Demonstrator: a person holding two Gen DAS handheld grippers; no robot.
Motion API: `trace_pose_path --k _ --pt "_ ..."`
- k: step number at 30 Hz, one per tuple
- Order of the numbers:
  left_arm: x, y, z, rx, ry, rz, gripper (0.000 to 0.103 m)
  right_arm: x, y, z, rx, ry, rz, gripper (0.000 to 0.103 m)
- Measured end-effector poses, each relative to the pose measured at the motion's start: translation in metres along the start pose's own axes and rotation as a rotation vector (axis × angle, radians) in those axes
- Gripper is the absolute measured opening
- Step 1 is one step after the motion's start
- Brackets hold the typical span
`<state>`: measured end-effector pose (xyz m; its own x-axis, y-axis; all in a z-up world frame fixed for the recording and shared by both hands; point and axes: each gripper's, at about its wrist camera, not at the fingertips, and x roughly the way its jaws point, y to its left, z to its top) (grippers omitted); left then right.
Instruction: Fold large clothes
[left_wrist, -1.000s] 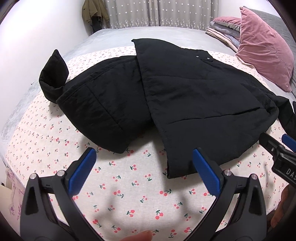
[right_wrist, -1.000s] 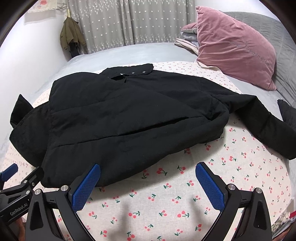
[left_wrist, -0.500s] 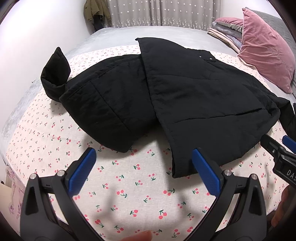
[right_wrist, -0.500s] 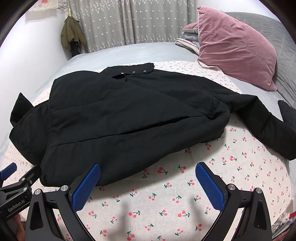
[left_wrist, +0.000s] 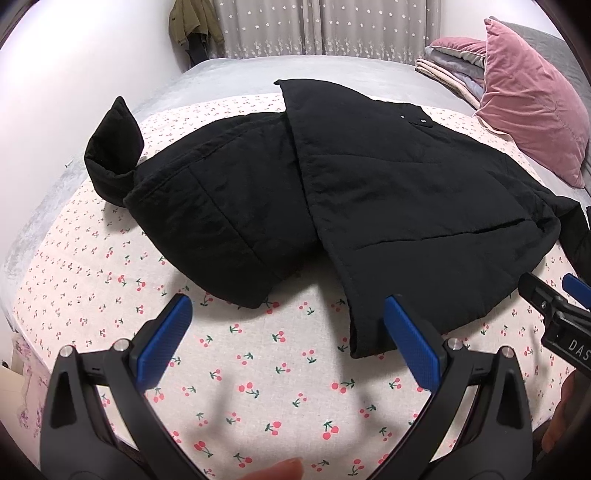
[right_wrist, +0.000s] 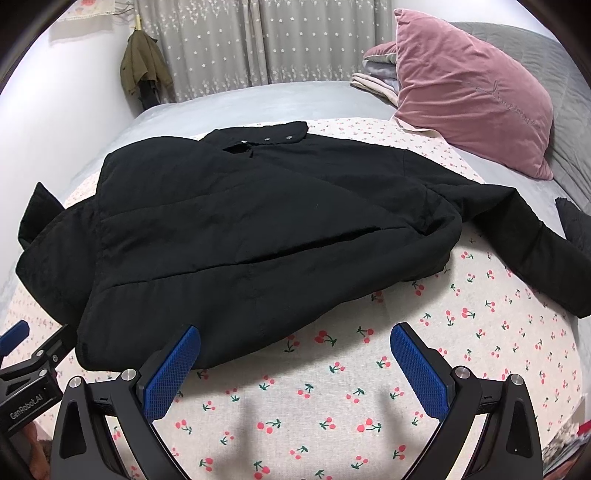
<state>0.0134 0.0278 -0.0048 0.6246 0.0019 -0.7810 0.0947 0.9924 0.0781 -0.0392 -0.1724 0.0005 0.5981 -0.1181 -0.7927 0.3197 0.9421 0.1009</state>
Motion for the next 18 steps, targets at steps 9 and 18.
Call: trace_pose_path --k 9,18 --pt "0.0015 0.0065 0.0027 -0.019 -0.007 -0.013 0.103 0.0024 -0.0001 -0.0013 -0.008 0.003 -0.001 0.103" --pt "0.0034 0.0100 0.0038 -0.025 -0.003 -0.022 0.103 0.0027 0.0011 -0.0020 -0.006 0.004 -0.003 0.103"
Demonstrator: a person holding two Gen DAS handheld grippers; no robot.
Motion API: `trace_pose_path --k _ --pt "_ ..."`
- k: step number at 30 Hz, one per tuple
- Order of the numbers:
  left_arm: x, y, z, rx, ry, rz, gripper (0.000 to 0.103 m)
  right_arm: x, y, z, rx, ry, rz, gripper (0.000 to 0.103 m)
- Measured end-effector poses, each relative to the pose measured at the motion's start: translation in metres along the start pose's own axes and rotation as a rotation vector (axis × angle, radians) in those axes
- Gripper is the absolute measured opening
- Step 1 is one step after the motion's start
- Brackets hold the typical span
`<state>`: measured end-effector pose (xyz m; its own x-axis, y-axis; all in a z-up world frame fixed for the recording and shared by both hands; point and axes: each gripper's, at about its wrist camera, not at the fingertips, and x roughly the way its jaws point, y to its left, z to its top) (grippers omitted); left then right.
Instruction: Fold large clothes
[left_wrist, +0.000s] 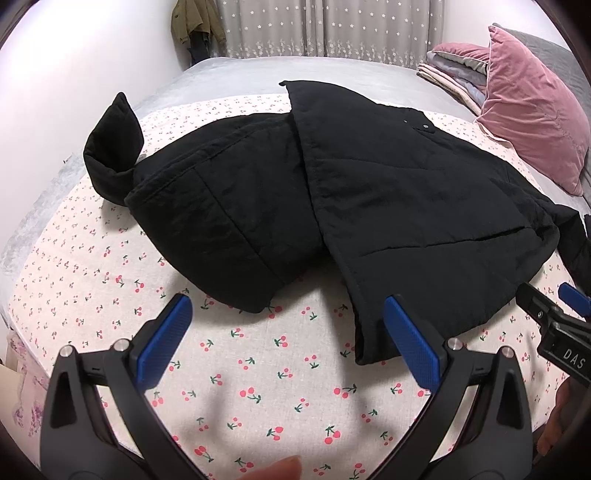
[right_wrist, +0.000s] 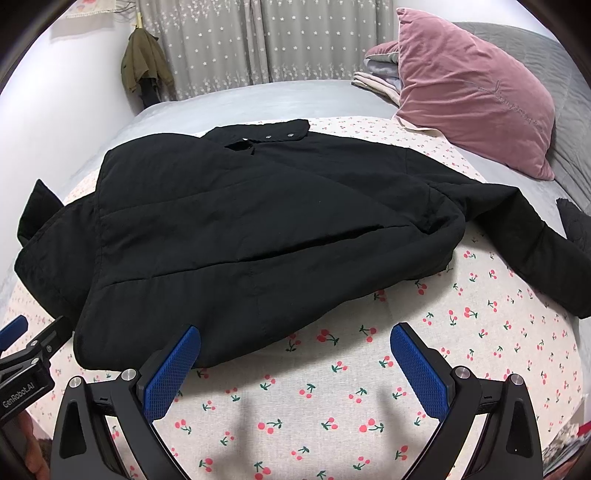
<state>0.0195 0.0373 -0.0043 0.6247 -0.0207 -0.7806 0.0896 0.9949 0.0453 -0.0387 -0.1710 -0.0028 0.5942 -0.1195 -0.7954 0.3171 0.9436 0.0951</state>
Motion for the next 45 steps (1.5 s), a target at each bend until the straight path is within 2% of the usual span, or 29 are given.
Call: trace_pose_path --k 4,7,9,12,14,16,19,21,26,28,30,32,33,34,35,36,38,45 --pt "0.001 0.003 0.000 -0.021 0.000 -0.026 0.103 0.000 0.001 0.000 -0.002 -0.006 -0.008 0.103" --pt "-0.001 0.006 0.000 -0.014 -0.042 -0.092 0.103 0.004 0.003 -0.001 -0.001 -0.001 0.011 0.103" --pt "0.003 0.011 0.002 -0.002 -0.013 -0.157 0.103 0.006 0.001 -0.003 0.015 0.010 0.074 0.103" --pt "0.008 0.034 0.009 -0.075 0.030 -0.224 0.103 0.009 0.000 -0.004 0.029 0.024 0.132 0.103" --pt "0.008 0.049 0.014 -0.104 0.022 -0.222 0.103 0.011 0.004 -0.005 0.028 0.044 0.171 0.103" --pt "0.011 0.065 0.017 -0.141 0.021 -0.235 0.103 0.017 0.007 -0.004 0.031 0.104 0.243 0.103" --pt "0.030 0.094 0.015 -0.244 0.076 -0.280 0.102 0.025 0.014 -0.007 0.079 0.151 0.407 0.103" --pt "0.037 0.102 0.011 -0.273 0.085 -0.286 0.101 0.031 0.020 -0.009 0.112 0.180 0.459 0.103" --pt "0.035 0.105 0.007 -0.276 0.020 -0.351 0.101 0.060 0.031 -0.016 0.255 0.255 0.549 0.103" --pt "0.032 0.100 0.009 -0.252 -0.048 -0.374 0.101 0.074 0.036 -0.020 0.334 0.285 0.615 0.102" --pt "0.036 0.099 0.016 -0.231 -0.095 -0.369 0.101 0.080 0.044 -0.020 0.362 0.277 0.652 0.099" --pt "0.045 0.093 0.022 -0.218 -0.129 -0.335 0.093 0.081 0.052 -0.017 0.357 0.245 0.685 0.086" --pt "0.051 0.090 0.024 -0.218 -0.135 -0.321 0.073 0.081 0.056 -0.016 0.349 0.239 0.703 0.071" --pt "0.056 0.091 0.025 -0.221 -0.130 -0.305 0.048 0.082 0.061 -0.015 0.344 0.233 0.731 0.052" --pt "0.063 0.090 0.024 -0.226 -0.107 -0.292 0.039 0.083 0.062 -0.015 0.347 0.226 0.748 0.039" --pt "0.066 0.090 0.022 -0.232 -0.089 -0.298 0.020 0.081 0.061 -0.014 0.350 0.211 0.762 0.015" --pt "0.059 0.092 0.018 -0.237 -0.079 -0.322 0.015 0.070 0.052 -0.012 0.338 0.183 0.746 0.010" --pt "-0.009 0.088 0.025 0.017 -0.140 -0.349 0.011 -0.017 -0.013 0.005 0.240 0.053 0.645 0.007"
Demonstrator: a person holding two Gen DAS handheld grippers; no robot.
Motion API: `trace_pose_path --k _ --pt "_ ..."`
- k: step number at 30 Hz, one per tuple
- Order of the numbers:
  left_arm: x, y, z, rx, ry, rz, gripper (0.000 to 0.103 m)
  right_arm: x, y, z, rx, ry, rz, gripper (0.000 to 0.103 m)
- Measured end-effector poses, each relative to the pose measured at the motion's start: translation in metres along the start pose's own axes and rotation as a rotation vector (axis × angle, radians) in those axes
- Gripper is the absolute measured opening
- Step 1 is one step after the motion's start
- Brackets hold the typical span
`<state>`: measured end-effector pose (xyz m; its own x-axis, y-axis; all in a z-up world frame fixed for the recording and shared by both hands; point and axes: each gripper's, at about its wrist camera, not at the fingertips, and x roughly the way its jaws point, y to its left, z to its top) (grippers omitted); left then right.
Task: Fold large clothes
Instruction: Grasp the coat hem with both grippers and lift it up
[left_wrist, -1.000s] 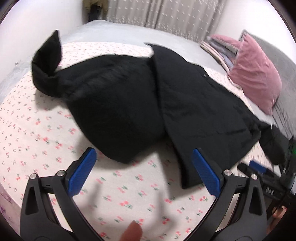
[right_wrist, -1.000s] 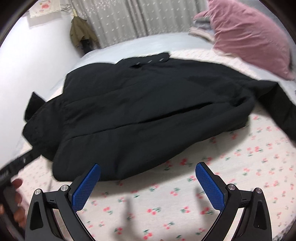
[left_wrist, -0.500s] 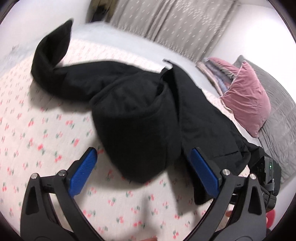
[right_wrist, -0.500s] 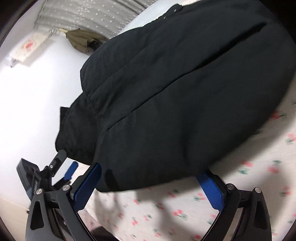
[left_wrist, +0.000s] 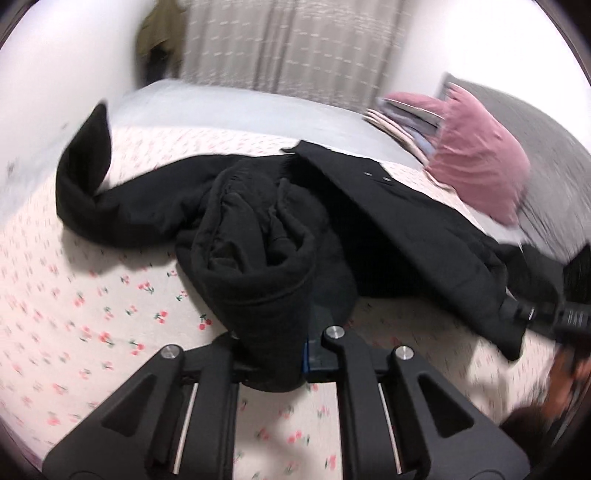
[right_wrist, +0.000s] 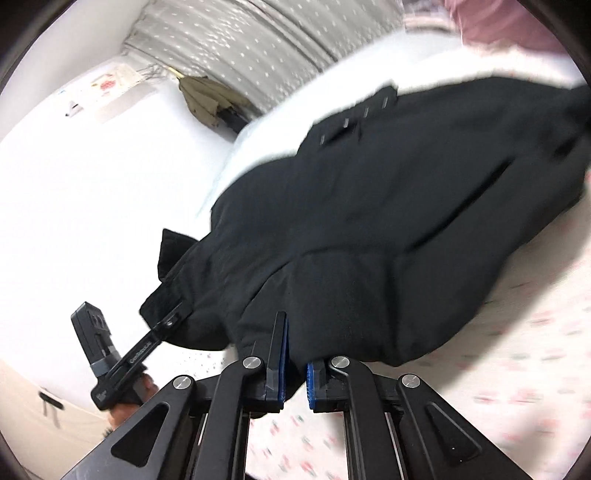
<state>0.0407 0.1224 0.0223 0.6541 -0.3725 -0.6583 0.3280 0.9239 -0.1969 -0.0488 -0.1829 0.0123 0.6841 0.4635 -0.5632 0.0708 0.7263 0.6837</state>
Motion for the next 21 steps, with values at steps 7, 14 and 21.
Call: trace_pose_path --k 7,14,21 --pt "-0.048 0.005 -0.032 0.288 0.089 0.021 0.011 -0.097 -0.020 -0.010 -0.103 0.000 -0.136 0.007" --pt "-0.076 0.035 -0.086 0.384 0.273 0.065 0.012 -0.154 -0.057 -0.041 -0.146 0.070 -0.327 0.007" --pt "-0.109 0.076 -0.105 0.365 0.367 0.092 0.059 -0.190 -0.116 -0.071 -0.013 0.164 -0.397 0.015"
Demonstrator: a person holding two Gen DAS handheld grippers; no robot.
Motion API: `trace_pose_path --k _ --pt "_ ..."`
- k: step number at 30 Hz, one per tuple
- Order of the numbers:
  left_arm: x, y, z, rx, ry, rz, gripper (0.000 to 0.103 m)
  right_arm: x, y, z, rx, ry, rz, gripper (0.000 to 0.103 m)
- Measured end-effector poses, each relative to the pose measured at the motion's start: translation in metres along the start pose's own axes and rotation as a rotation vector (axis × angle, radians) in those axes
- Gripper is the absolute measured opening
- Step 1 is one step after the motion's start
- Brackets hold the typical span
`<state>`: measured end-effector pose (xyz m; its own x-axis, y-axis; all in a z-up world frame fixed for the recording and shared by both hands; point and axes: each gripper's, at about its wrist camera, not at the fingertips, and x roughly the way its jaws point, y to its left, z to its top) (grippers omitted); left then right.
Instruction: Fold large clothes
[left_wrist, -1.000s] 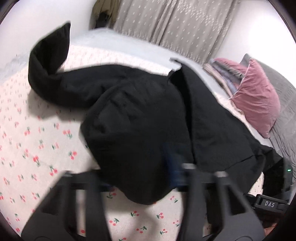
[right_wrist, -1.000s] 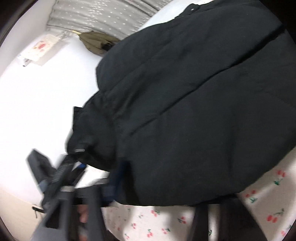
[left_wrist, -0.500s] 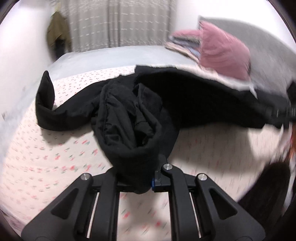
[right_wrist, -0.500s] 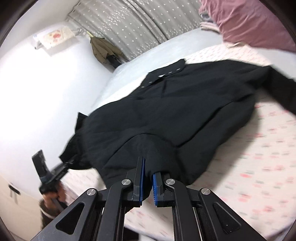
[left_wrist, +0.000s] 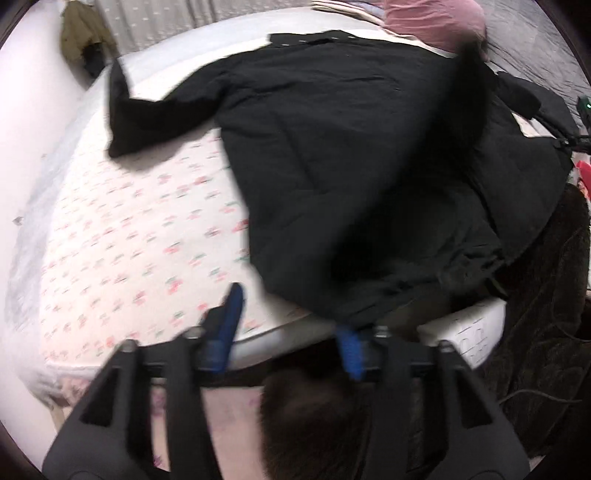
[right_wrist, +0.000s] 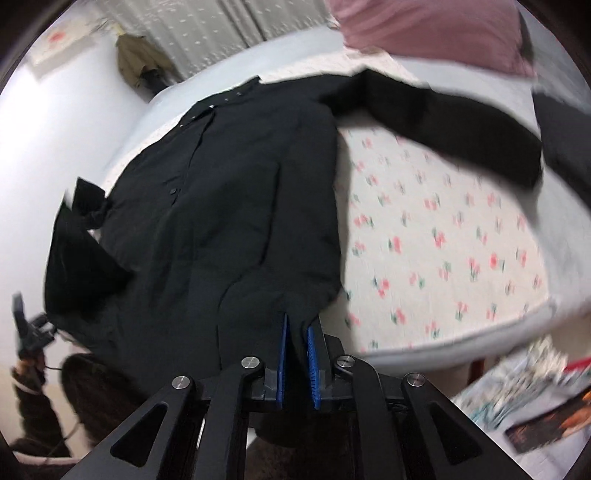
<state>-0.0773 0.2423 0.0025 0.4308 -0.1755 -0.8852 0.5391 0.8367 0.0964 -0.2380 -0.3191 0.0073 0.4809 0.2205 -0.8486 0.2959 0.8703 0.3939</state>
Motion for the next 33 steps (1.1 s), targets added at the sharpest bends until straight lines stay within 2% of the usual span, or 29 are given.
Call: trace_pose_path --k 2,3,5,7,8,13,16,19,24,28,30,33 --pt "-0.011 0.015 -0.004 -0.038 -0.033 0.020 0.066 -0.005 -0.012 -0.005 0.011 -0.012 -0.028 0.024" --pt "-0.014 0.023 -0.003 -0.074 -0.053 0.010 0.069 -0.009 -0.014 -0.003 0.002 -0.037 -0.071 0.029" --pt "-0.015 0.035 0.000 -0.151 -0.081 -0.034 0.074 -0.013 -0.015 0.004 0.001 -0.071 -0.080 0.036" --pt "-0.008 0.045 0.007 -0.235 -0.107 -0.097 0.078 -0.009 -0.015 0.016 0.031 -0.089 -0.032 0.066" --pt "-0.001 0.046 0.014 -0.261 -0.105 -0.113 0.078 -0.006 -0.015 0.022 0.041 -0.096 -0.009 0.071" --pt "0.044 0.039 0.057 -0.350 -0.038 -0.093 0.078 0.028 0.002 0.058 0.054 -0.090 -0.020 0.072" --pt "0.058 0.033 0.103 -0.332 -0.060 -0.095 0.078 0.036 0.024 0.089 0.013 -0.113 0.004 0.072" --pt "0.068 0.031 0.146 -0.277 -0.091 -0.062 0.078 0.041 0.048 0.126 -0.076 -0.149 -0.012 0.072" --pt "0.108 0.042 0.228 -0.192 -0.105 -0.015 0.078 0.061 0.088 0.198 -0.323 -0.214 -0.116 0.073" --pt "0.147 0.065 0.283 -0.183 -0.108 -0.002 0.078 0.105 0.100 0.260 -0.456 -0.166 -0.188 0.073" --pt "0.173 0.080 0.313 -0.197 -0.104 0.009 0.078 0.136 0.098 0.298 -0.469 -0.127 -0.214 0.073" --pt "0.210 0.095 0.353 -0.207 -0.097 0.022 0.078 0.172 0.091 0.345 -0.429 -0.110 -0.194 0.073"
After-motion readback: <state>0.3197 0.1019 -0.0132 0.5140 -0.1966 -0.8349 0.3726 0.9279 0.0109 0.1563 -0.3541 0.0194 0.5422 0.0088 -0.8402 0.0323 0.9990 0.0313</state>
